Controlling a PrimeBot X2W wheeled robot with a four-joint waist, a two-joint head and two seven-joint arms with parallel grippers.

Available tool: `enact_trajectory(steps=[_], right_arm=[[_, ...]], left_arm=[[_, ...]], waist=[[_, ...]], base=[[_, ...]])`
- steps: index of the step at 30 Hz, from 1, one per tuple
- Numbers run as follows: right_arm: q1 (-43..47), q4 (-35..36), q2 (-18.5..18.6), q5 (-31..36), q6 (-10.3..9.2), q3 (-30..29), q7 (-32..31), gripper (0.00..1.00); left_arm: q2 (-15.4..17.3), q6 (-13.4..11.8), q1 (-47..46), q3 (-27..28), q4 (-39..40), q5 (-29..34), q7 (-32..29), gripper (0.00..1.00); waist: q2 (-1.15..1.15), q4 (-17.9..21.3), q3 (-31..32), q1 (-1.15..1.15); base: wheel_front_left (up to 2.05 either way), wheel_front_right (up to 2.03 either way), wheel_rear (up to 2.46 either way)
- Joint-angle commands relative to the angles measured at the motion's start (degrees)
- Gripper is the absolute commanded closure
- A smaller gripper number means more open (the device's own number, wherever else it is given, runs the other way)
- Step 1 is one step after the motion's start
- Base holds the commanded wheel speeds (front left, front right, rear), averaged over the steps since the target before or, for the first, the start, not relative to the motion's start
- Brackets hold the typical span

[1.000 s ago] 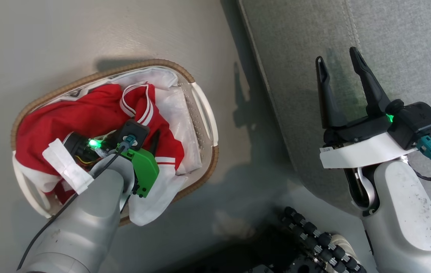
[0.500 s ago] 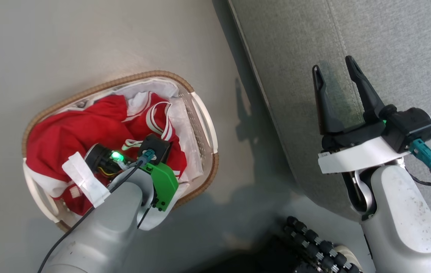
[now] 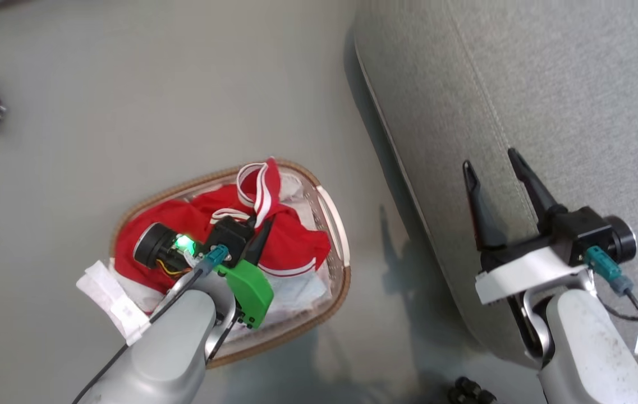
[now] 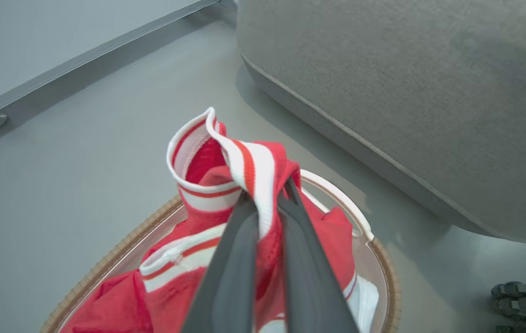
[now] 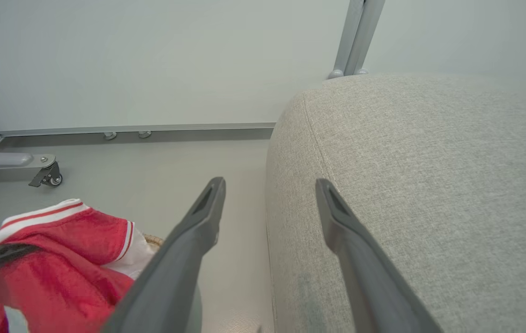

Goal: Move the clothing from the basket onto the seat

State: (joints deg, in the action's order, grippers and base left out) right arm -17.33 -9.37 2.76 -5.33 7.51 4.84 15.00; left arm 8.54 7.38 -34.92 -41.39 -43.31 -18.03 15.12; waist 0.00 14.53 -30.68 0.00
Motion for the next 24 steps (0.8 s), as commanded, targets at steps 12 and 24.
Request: enact_trajectory(steps=[12, 24], right_arm=[[8.2, -3.3, 0.2, 3.4, -0.04, -1.2, 0.3, 0.00], [10.6, -3.4, 0.2, 4.1, -0.04, -0.1, 0.3, 0.00]], left_arm=[[4.4, 0.2, -0.5, -1.1, 13.4, 3.8, 0.0, 1.00], [8.8, 0.1, -15.0, -7.9, 16.8, 2.3, -1.2, 1.00]], waist=[[0.00, -7.9, 22.0, 0.00], [0.00, -9.2, 28.8, 0.00]], base=[[0.00, 0.00, 0.00], [0.00, 0.00, 0.00]])
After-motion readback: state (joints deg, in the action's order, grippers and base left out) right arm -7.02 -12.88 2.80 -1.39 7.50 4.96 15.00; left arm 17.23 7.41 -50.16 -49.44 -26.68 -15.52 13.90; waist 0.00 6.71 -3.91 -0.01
